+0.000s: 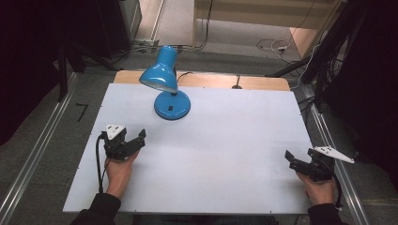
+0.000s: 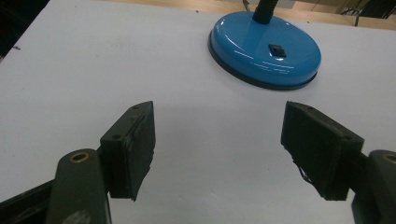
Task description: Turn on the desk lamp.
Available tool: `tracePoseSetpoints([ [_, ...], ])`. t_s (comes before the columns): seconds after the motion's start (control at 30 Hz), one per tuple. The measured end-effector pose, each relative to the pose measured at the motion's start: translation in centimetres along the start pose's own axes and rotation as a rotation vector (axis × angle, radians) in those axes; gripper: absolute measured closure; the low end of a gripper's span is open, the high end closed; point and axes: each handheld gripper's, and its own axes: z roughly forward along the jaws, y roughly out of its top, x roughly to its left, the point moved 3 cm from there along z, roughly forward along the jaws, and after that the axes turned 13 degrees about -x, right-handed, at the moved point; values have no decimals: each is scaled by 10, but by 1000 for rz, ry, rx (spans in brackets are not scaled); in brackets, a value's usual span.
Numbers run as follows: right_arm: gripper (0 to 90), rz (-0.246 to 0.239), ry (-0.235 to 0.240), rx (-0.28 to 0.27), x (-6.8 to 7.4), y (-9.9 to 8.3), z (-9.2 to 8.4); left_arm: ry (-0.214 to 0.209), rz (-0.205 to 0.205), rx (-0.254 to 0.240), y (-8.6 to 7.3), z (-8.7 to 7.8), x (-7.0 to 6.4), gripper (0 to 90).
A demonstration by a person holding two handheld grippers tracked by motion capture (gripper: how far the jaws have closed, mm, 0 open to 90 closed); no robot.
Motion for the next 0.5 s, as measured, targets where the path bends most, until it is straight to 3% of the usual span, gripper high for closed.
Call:
tracePoseSetpoints([
  [0.5, 55, -2, 2, 2, 0, 0, 1, -10, 13, 5, 5, 15, -6, 278],
])
